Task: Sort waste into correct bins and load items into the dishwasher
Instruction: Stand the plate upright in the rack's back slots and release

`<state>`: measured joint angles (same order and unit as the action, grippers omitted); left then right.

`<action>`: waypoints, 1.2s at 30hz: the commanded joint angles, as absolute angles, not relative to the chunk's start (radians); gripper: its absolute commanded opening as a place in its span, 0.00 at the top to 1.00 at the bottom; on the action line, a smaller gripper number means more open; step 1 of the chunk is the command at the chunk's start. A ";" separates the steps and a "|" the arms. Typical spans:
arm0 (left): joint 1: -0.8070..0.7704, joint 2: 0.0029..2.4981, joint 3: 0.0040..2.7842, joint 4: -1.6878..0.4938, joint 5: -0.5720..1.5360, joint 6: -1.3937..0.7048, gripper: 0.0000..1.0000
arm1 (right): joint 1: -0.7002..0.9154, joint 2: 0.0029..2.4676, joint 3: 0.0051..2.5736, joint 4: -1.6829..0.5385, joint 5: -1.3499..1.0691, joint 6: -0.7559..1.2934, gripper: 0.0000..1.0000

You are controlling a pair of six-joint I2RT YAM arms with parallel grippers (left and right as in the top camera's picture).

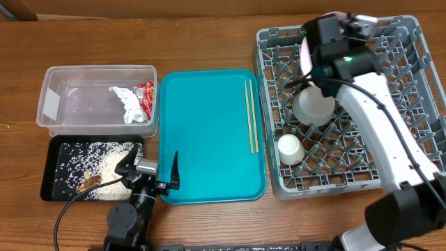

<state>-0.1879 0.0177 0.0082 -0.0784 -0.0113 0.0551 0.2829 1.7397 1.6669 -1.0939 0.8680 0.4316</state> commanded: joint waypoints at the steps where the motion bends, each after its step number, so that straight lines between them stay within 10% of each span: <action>1: -0.190 0.014 0.006 -0.078 0.001 0.046 0.00 | 0.320 1.767 1.655 -1.092 0.885 0.429 0.96; 36: -0.190 0.014 0.006 -0.078 0.001 0.046 0.00 | 0.496 1.833 1.658 -1.157 0.889 0.503 0.75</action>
